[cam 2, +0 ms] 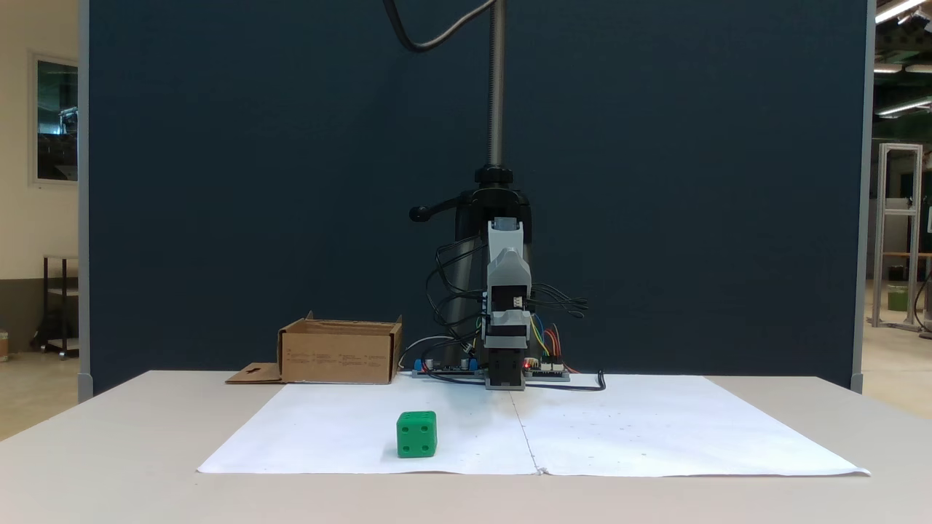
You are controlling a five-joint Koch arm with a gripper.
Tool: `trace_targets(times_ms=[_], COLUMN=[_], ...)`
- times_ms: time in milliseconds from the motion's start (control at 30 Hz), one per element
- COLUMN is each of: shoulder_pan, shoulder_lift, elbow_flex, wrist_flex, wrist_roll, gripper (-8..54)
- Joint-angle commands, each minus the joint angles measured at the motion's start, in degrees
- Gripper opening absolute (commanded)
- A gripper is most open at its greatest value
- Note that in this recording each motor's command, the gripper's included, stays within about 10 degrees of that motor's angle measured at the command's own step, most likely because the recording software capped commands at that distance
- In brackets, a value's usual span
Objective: Grasp a green dice and put it in the bin.
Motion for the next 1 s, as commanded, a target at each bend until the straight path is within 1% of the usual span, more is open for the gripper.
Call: trace_targets(times_ms=[0,967], shoulder_pan=[1.1,-0.1], shoulder_lift=[6.4,6.3], elbow_flex=[4.2,4.1], wrist_flex=[10.0,12.4], wrist_roll=[-4.8,-4.9], gripper=[42.2,42.2])
